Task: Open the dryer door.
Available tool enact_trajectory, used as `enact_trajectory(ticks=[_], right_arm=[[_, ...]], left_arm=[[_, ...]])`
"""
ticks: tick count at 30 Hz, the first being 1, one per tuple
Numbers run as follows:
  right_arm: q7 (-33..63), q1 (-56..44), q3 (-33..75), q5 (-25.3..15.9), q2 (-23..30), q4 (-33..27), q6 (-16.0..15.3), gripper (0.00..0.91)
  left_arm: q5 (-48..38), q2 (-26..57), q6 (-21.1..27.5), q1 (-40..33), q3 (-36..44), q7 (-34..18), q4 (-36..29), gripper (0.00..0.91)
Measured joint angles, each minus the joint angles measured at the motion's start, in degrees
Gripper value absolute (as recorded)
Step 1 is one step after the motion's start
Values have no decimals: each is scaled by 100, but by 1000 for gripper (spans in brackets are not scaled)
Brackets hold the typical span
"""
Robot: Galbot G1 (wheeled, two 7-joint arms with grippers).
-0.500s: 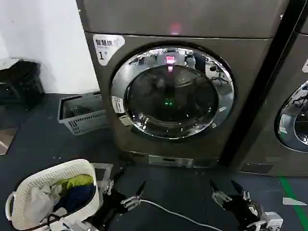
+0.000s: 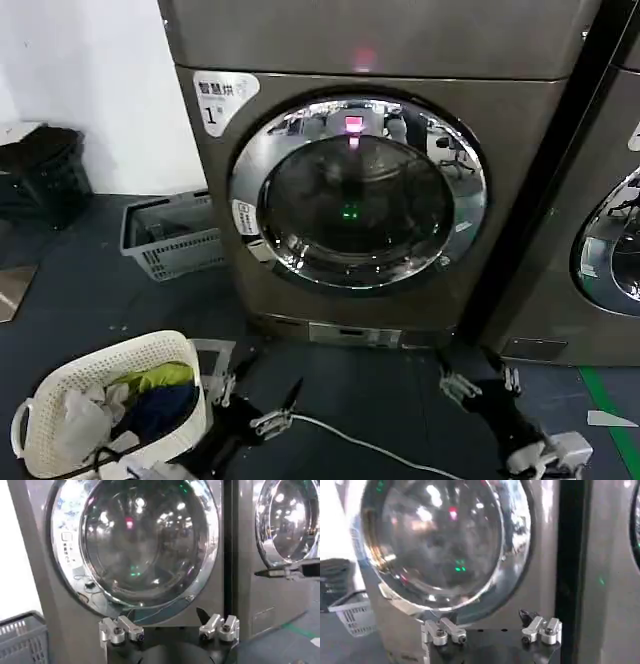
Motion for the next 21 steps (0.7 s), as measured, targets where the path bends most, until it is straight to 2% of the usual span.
enact_trajectory(ticks=[6,11,21], right_arm=[[2,938,-610,276,-571,-460,37,907],[-93,1687,-1177,423,-962,-862,196,907],[51,3041,-2297,471,-1161,-1414,262,907]], left_arm=[[125,-63,-48,133,-17,8,-68,907],[186,-60,-61,189,-61,45,-154,907],[227,-139,-72,192,-105,77,-168,907]])
